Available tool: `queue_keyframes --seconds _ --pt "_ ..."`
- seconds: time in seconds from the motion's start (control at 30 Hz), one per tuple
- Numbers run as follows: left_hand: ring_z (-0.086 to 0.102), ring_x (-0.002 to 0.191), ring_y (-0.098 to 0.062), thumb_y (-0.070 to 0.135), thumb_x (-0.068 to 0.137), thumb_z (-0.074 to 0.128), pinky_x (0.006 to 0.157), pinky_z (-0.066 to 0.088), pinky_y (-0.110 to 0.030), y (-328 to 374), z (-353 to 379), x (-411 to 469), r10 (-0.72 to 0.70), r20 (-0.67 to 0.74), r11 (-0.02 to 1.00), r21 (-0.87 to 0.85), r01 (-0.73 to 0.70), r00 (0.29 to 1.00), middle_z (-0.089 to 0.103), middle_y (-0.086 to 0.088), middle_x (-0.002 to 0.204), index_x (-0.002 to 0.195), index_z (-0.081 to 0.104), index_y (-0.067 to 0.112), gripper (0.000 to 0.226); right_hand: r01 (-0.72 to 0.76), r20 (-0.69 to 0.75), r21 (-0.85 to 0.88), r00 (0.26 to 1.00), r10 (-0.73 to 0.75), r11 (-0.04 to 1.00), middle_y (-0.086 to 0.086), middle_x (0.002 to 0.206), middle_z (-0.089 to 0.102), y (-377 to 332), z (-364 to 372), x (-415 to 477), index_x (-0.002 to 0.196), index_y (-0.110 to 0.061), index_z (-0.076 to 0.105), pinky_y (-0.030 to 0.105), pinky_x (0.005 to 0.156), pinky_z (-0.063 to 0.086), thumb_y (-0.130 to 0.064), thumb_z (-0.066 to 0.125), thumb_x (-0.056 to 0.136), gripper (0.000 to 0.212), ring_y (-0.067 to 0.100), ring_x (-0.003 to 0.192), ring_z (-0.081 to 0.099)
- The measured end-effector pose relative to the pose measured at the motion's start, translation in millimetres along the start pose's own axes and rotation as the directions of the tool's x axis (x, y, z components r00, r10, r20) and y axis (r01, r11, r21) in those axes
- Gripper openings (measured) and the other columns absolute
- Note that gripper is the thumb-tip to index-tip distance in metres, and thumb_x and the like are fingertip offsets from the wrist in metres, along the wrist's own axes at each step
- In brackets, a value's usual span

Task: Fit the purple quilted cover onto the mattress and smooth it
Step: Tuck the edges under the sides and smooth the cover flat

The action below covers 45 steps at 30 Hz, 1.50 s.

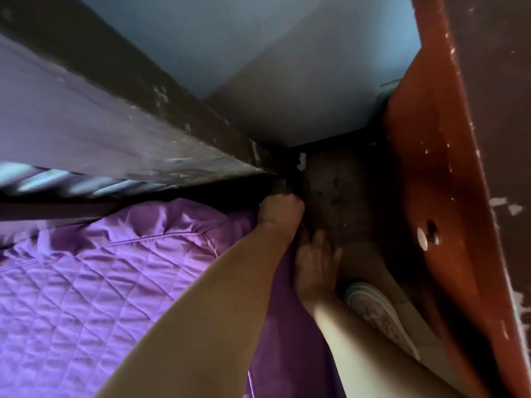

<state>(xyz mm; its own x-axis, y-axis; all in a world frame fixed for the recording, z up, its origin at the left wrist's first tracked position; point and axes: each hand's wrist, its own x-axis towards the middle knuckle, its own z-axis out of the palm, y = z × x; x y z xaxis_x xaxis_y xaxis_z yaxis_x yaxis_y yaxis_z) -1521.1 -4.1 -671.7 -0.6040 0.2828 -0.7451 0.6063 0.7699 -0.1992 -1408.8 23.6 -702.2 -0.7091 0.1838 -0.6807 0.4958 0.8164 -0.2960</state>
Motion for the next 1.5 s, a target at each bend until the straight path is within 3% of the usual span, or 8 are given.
queue_keyframes --seconds 0.27,0.5,0.67,0.8,0.97,1.2,1.4,1.5 --pt "0.048 0.122 -0.035 0.004 0.097 0.036 0.093 0.045 -0.042 -8.2 5.1 7.3 0.029 0.154 0.998 -0.065 -0.019 0.988 0.047 -0.019 0.135 0.13 0.05 0.005 0.036 -0.038 0.057 0.084 0.998 0.033 0.996 0.008 0.13 0.04 -1.3 9.9 1.3 0.142 -0.027 0.029 0.044 0.098 0.026 -0.015 0.033 0.096 0.047 0.027 0.122 0.041" --pt "0.051 0.117 -0.034 0.006 0.093 0.044 0.087 0.045 -0.039 -6.5 -18.6 -21.7 0.136 0.288 0.984 -0.154 -0.095 0.948 0.046 -0.019 0.134 0.134 0.038 0.004 0.041 -0.276 0.166 0.345 0.959 0.231 0.897 0.009 0.128 0.045 -7.3 -3.6 -0.7 0.12 -0.021 0.057 0.047 0.102 0.025 -0.015 0.049 0.087 0.035 0.027 0.127 0.036" --pt "0.056 0.113 -0.03 0.008 0.092 0.04 0.088 0.046 -0.039 -20.7 -50.6 -69.7 0.123 -0.113 0.986 -0.095 -0.134 0.986 0.057 -0.008 0.122 0.12 0.056 0.012 0.032 -0.245 0.048 0.495 0.966 0.255 0.834 0.008 0.126 0.05 -18.3 -36.6 -19.3 0.112 -0.02 0.061 0.044 0.1 0.025 -0.025 0.043 0.094 0.026 0.027 0.122 0.041" --pt "0.067 0.091 -0.028 0.011 0.074 0.035 0.08 0.053 -0.031 -80.8 -44.8 -130.2 0.072 -0.551 0.977 -0.13 -0.171 0.831 0.07 -0.01 0.1 0.106 0.068 0.009 0.046 0.056 -0.16 0.556 0.986 0.04 0.83 0.0 0.113 0.06 -41.9 -69.6 -70.3 0.098 -0.023 0.066 0.045 0.104 0.022 -0.06 0.019 0.084 0.062 0.021 0.113 0.048" --pt "0.06 0.105 -0.035 -0.009 0.076 0.042 0.091 0.049 -0.04 -107.6 -29.7 -156.2 0.025 -0.306 0.978 -0.19 -0.086 0.952 0.063 -0.013 0.117 0.123 0.057 0.008 0.053 0.177 -0.106 0.396 0.983 -0.147 0.901 -0.006 0.121 0.055 -59.3 -72.0 -107.8 0.115 -0.025 0.057 0.048 0.109 0.019 -0.069 0.031 0.081 0.062 0.018 0.119 0.044" --pt "0.06 0.104 -0.027 0.008 0.09 0.048 0.084 0.05 -0.039 -98.0 -35.9 -150.0 -0.152 -0.267 0.961 -0.264 0.08 0.952 0.062 -0.001 0.114 0.109 0.059 0.022 0.026 0.316 -0.336 0.541 0.931 -0.144 0.779 -0.007 0.089 0.066 -72.2 -72.7 -104.6 0.086 -0.021 0.062 0.029 0.091 0.019 -0.017 0.064 0.082 0.006 0.018 0.093 0.056" --pt "0.061 0.049 -0.02 0.007 0.065 0.03 0.038 0.038 -0.02 -74.0 -44.2 -153.8 -0.125 -0.54 0.991 -0.116 0.074 0.833 0.058 -0.001 0.059 0.064 0.061 0.014 0.032 0.197 -0.3 0.624 0.954 -0.001 0.756 -0.002 0.086 0.068 -64.3 -77.7 -91.4 0.078 -0.019 0.063 0.036 0.091 0.032 -0.013 0.065 0.082 0.008 0.023 0.09 0.059" --pt "0.064 0.067 -0.024 0.007 0.068 0.036 0.065 0.052 -0.028 -76.2 -19.2 -154.3 -0.16 -0.665 0.966 -0.256 -0.021 0.729 0.063 -0.004 0.071 0.073 0.062 0.011 0.027 0.156 -0.225 0.736 0.974 0.02 0.658 0.003 0.083 0.067 -67.9 -73.2 -89.5 0.079 -0.013 0.062 0.043 0.087 0.043 -0.008 0.065 0.083 0.007 0.028 0.09 0.06"
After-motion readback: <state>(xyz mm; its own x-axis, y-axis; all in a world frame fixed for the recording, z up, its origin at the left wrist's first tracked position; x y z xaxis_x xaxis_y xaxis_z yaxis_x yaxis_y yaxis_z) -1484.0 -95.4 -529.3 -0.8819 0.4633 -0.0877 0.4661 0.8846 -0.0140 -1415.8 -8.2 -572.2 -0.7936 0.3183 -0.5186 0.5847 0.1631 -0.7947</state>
